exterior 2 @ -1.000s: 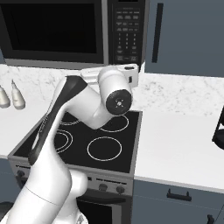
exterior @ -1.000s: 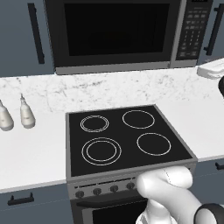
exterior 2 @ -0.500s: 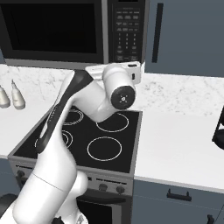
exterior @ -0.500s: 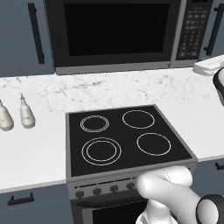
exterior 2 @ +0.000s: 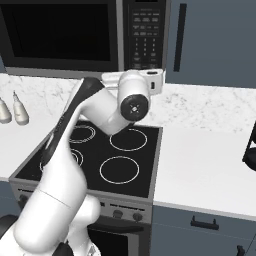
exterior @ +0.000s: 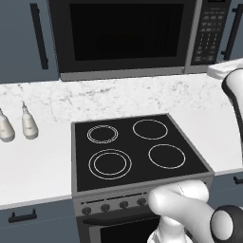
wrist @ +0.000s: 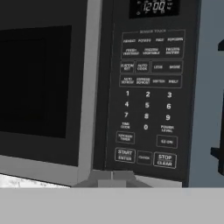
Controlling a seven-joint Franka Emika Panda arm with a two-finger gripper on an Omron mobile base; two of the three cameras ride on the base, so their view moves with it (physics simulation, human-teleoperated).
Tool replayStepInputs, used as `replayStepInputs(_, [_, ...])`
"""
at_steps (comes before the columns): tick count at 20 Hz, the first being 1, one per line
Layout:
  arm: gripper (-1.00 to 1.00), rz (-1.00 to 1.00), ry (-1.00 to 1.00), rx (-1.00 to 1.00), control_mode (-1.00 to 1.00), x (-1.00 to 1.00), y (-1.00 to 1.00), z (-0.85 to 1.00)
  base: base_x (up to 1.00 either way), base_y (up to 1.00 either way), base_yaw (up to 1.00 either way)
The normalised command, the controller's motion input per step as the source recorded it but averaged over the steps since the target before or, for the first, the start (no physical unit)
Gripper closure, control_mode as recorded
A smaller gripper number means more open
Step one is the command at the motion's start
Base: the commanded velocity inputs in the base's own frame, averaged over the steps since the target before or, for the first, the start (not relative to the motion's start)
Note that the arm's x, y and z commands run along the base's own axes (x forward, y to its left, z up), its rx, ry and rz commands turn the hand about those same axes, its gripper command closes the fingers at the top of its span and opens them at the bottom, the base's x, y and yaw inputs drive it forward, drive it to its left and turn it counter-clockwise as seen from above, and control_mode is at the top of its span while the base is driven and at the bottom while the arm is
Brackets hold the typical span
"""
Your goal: Open the microwave, place the bowl with waffle inside the microwave, then close the microwave door and turn it on.
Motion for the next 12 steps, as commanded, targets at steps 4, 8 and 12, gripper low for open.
replayStepInputs(4, [1.0,-0.11,0.0,0.0,-1.0,0.3,0.0,0.0,0.0,0.0,0.0])
replayStepInputs(8, [1.0,-0.03,0.0,0.0,-1.0,0.23,0.01,0.0,0.0,0.0,0.0])
replayStepInputs(12, [1.0,0.0,0.0,0.0,-1.0,0.22,0.0,0.0,0.0,0.0,0.0])
